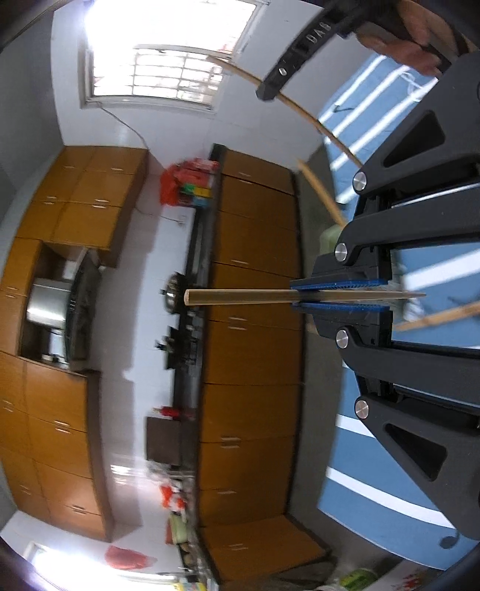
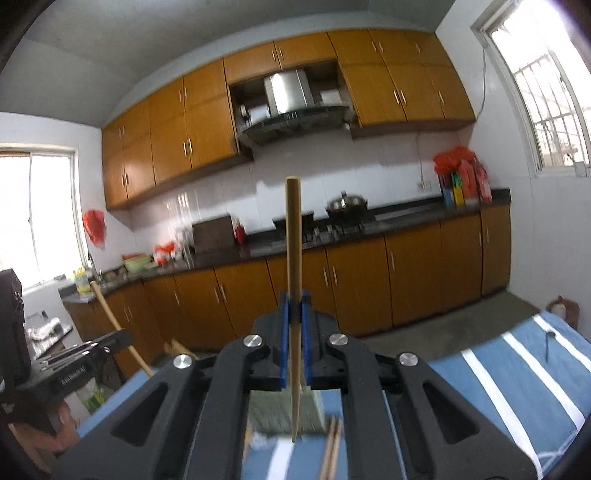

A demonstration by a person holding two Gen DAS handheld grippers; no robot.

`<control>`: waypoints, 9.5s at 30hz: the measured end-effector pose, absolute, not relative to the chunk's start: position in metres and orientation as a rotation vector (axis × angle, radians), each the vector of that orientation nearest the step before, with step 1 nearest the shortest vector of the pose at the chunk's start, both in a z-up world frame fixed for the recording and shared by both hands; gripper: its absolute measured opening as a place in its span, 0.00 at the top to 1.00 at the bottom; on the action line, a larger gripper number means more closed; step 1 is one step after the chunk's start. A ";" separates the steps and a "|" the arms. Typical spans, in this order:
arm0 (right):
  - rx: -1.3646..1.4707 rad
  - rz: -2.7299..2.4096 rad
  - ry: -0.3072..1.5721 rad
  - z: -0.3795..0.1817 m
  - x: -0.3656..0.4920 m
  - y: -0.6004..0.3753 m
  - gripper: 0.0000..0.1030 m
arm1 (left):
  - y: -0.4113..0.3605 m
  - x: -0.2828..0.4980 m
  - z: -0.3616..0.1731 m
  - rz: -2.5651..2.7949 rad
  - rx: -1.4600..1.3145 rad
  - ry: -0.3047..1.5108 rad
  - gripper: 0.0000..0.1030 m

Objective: Organize utensils

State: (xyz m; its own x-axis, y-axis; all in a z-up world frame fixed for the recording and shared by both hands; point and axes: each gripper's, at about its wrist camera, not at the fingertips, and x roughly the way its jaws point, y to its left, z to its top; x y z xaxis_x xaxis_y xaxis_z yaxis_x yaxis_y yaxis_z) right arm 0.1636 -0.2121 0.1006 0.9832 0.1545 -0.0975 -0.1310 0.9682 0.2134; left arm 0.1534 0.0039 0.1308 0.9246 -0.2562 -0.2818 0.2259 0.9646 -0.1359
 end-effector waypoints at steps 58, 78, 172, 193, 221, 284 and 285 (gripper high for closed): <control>0.178 0.139 0.860 -0.147 0.181 -0.189 0.85 | 0.025 0.138 -0.052 -0.160 -0.147 0.744 0.75; 0.180 0.004 0.857 -0.150 0.187 -0.217 0.92 | -0.011 0.144 -0.093 -0.239 -0.068 0.887 0.85; 0.114 -0.017 0.863 -0.150 0.195 -0.215 0.90 | 0.036 0.167 -0.097 -0.087 -0.108 0.881 0.92; 0.106 -0.020 0.864 -0.150 0.194 -0.215 0.90 | 0.035 0.167 -0.097 -0.077 -0.086 0.882 0.92; 0.168 0.017 0.758 -0.115 0.170 -0.229 0.93 | 0.037 0.149 -0.065 -0.105 -0.084 0.809 0.93; 0.209 0.148 0.186 0.069 0.239 -0.191 0.76 | -0.021 0.218 0.107 -0.212 -0.146 0.290 0.74; 0.207 0.148 0.178 0.072 0.233 -0.192 0.76 | -0.019 0.215 0.109 -0.210 -0.148 0.284 0.73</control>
State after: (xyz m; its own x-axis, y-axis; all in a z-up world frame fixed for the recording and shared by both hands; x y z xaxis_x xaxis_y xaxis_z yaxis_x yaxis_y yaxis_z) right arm 0.2332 -0.1920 0.0722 0.9734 0.1635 -0.1604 -0.1269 0.9680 0.2165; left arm 0.2153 -0.0195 0.1087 0.9385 -0.2254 -0.2617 0.1838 0.9675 -0.1739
